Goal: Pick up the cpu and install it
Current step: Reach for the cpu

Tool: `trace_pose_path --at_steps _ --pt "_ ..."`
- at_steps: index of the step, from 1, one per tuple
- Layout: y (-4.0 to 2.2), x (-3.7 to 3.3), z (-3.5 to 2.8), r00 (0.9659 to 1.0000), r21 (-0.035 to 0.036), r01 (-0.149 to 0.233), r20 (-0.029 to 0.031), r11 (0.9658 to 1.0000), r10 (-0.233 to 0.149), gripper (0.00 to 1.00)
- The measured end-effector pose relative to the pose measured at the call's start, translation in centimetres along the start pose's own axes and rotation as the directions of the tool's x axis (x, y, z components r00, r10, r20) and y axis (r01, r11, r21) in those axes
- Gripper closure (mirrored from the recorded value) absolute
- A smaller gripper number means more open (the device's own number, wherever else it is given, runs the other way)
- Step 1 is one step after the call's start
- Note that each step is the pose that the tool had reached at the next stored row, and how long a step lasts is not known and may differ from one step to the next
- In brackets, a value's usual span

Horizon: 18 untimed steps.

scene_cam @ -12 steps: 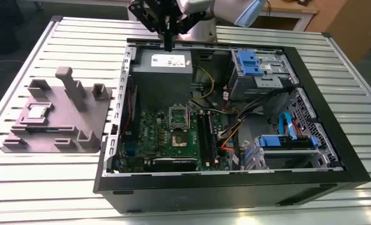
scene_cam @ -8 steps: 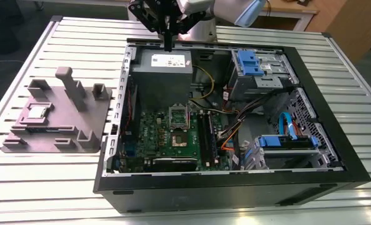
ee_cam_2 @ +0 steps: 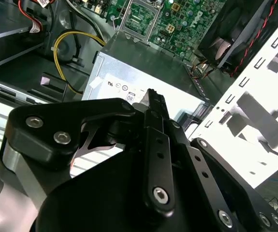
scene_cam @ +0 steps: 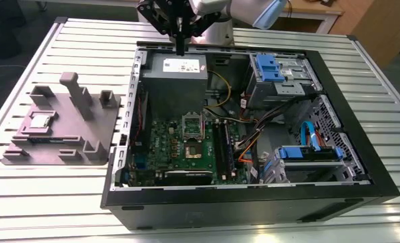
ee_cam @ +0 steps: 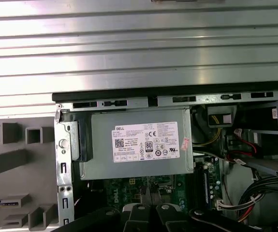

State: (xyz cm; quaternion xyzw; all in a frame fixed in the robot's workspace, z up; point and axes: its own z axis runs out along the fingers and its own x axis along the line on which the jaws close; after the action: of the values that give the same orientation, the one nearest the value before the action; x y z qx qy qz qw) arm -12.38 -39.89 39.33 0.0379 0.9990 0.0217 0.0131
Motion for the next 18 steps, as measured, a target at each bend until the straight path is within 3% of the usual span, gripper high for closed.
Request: trace_pose_path --at_steps 2,4,18 --pt "0.00 0.04 0.00 1.0000 0.0001 0.000 0.0000 1.0000 0.000 0.90" --pt "-0.07 0.93 0.00 1.0000 0.0000 0.000 0.0000 1.0000 0.000 0.90" --pt "-0.10 1.24 -0.01 1.0000 0.0000 0.000 0.0000 1.0000 0.000 0.90"
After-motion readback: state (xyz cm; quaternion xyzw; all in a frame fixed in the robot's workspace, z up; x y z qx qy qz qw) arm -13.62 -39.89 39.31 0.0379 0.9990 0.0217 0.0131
